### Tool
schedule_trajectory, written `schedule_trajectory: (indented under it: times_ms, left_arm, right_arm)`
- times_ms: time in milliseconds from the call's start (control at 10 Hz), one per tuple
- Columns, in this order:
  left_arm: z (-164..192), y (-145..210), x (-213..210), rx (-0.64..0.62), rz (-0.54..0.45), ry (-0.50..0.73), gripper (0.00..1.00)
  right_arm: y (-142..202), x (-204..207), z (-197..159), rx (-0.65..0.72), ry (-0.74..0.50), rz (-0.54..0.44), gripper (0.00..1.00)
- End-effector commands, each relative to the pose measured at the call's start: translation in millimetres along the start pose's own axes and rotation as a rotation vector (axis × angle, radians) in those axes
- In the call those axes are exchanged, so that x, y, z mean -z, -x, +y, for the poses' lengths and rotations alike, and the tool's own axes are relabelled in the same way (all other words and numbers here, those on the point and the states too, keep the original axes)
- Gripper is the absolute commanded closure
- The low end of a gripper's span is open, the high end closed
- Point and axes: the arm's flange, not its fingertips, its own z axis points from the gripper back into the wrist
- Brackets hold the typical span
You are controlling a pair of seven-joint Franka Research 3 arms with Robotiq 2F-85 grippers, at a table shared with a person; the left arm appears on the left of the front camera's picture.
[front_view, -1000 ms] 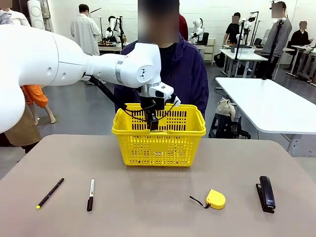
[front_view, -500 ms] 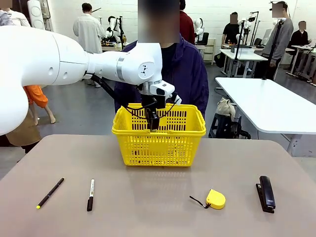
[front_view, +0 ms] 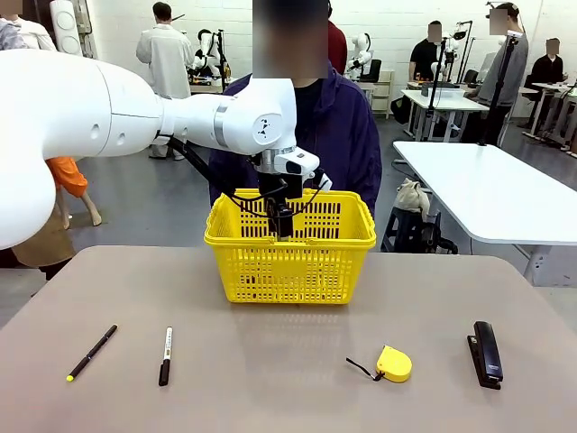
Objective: Place the items the person wants into the basket.
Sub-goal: Pick up the item the person points to and place it in the Market Basket.
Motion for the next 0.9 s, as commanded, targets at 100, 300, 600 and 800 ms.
schedule_trajectory:
  times_ms: [100, 300, 600, 800]
  left_arm:
    - [7, -6, -6, 0.009, -0.013, 0.036, 0.0]
    - [8, -6, -11, -0.011, -0.023, 0.039, 0.0]
    - [-16, 5, -68, -0.03, -0.048, -0.019, 0.0]
    - [-46, 26, -111, -0.051, -0.026, -0.033, 0.0]
  right_arm:
    - [-1, 0, -1, -0.014, -0.021, -0.023, 0.0]
    - [-1, 0, -1, -0.014, -0.021, -0.023, 0.0]
    - [-1, 0, -1, -0.014, -0.021, -0.023, 0.0]
    - [-1, 0, -1, -0.014, -0.021, -0.023, 0.0]
